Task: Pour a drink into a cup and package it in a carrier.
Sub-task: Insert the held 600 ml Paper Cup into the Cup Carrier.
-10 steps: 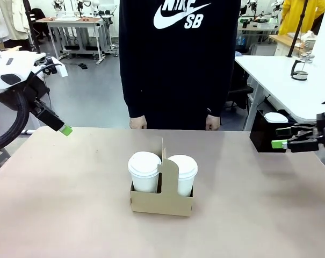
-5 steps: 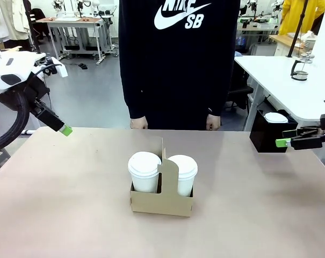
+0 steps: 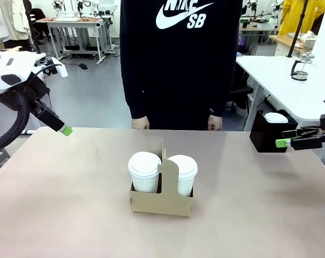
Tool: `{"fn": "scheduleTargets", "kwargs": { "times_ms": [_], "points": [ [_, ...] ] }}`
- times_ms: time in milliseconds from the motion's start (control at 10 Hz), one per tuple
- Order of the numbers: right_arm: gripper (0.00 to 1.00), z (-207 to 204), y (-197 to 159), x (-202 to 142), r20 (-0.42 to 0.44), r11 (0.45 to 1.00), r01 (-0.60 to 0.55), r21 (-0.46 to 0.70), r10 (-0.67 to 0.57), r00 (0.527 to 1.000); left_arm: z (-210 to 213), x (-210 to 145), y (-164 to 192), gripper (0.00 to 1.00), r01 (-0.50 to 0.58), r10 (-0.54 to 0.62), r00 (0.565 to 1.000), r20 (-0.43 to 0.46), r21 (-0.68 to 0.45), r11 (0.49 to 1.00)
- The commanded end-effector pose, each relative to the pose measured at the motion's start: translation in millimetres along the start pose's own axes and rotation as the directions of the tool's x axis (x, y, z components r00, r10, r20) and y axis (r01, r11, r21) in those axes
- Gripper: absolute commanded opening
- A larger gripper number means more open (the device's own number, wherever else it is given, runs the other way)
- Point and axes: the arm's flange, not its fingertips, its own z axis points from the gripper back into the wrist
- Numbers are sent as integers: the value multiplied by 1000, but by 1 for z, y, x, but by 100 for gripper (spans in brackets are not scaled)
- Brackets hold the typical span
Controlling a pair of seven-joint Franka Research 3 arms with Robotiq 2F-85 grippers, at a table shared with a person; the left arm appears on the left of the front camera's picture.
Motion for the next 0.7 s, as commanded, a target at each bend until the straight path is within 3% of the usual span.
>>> {"fn": "scheduleTargets", "kwargs": {
  "times_ms": [0,600],
  "points": [
    [100,0,1,0,8,1000,-1,8,0,1000,1,0,0,100,-8,8,1000,4,0,1000],
    [100,0,1,0,8,1000,-1,8,0,1000,1,0,0,100,-8,8,1000,4,0,1000]
  ]
}}
